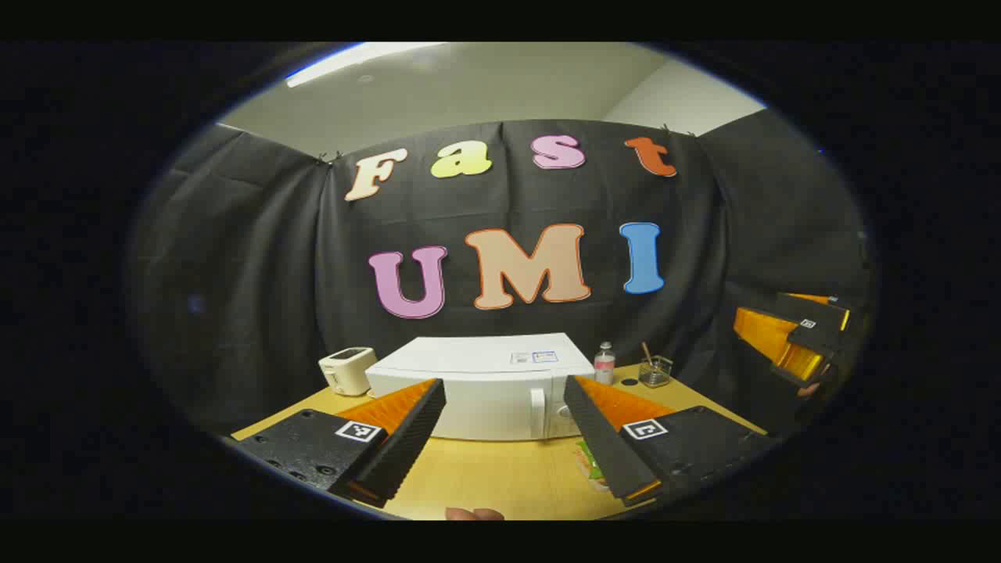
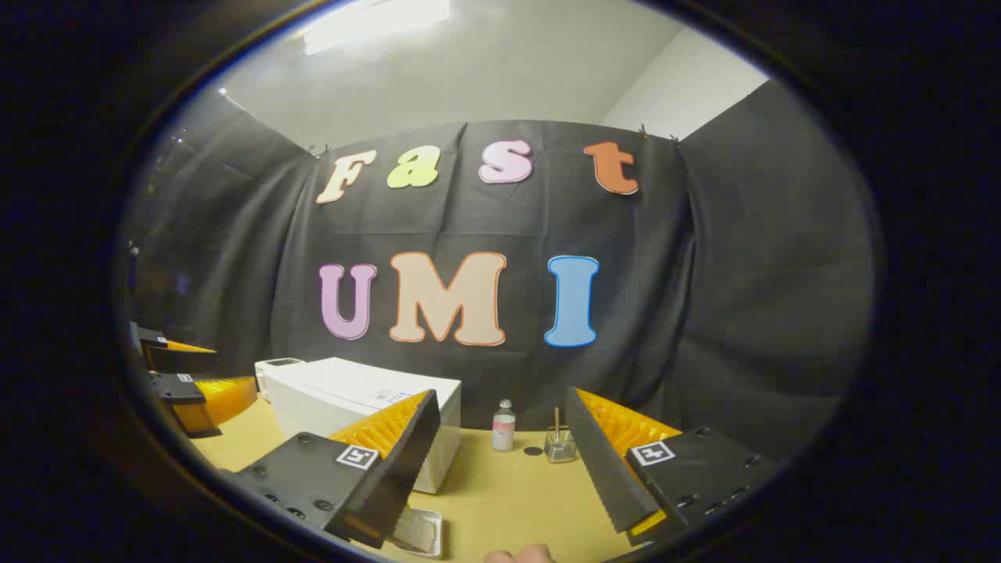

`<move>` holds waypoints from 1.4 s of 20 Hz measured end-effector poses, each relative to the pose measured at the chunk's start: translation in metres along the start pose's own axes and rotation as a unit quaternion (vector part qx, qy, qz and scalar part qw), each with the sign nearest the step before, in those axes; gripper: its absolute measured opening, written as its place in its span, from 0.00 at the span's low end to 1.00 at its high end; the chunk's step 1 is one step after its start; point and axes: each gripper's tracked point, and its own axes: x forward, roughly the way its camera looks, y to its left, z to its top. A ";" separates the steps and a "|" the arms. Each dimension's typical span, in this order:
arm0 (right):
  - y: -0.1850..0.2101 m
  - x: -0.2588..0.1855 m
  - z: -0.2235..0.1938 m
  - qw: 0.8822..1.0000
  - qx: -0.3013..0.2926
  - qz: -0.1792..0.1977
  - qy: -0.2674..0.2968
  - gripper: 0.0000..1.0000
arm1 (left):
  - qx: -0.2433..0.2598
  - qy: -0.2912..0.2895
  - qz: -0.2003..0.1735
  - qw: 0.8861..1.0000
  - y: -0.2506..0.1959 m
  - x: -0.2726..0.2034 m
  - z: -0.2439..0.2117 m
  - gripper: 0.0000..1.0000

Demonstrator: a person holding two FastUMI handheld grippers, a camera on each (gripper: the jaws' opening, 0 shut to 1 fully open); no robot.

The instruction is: Open the microwave oven with the left hand, put the food in, and close the microwave oven.

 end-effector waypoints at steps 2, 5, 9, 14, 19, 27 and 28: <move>0.000 -0.004 -0.002 1.000 -0.003 -0.002 0.002 0.96 | -0.004 0.014 -0.008 1.000 -0.005 -0.004 -0.009 0.96; -0.002 -0.010 -0.002 1.000 -0.002 -0.001 0.001 1.00 | -0.006 0.013 -0.006 1.000 -0.001 -0.012 -0.009 0.98; -0.009 -0.018 -0.002 1.000 0.003 -0.003 0.006 0.96 | -0.008 0.013 -0.003 1.000 -0.005 -0.017 -0.011 0.98; -0.014 -0.028 -0.002 1.000 -0.015 0.000 0.003 0.96 | -0.006 0.011 0.001 1.000 -0.004 -0.019 -0.008 0.98; -0.014 -0.032 -0.004 1.000 -0.006 0.005 0.006 0.96 | -0.008 0.013 0.011 1.000 -0.004 -0.024 -0.013 0.97; -0.027 -0.030 -0.020 1.000 -0.003 0.010 0.021 0.97 | -0.022 0.015 0.023 0.999 -0.014 -0.023 -0.017 0.96; -0.029 -0.030 -0.021 1.000 -0.003 0.010 0.021 0.96 | -0.022 0.017 0.025 0.999 -0.014 -0.022 -0.019 0.96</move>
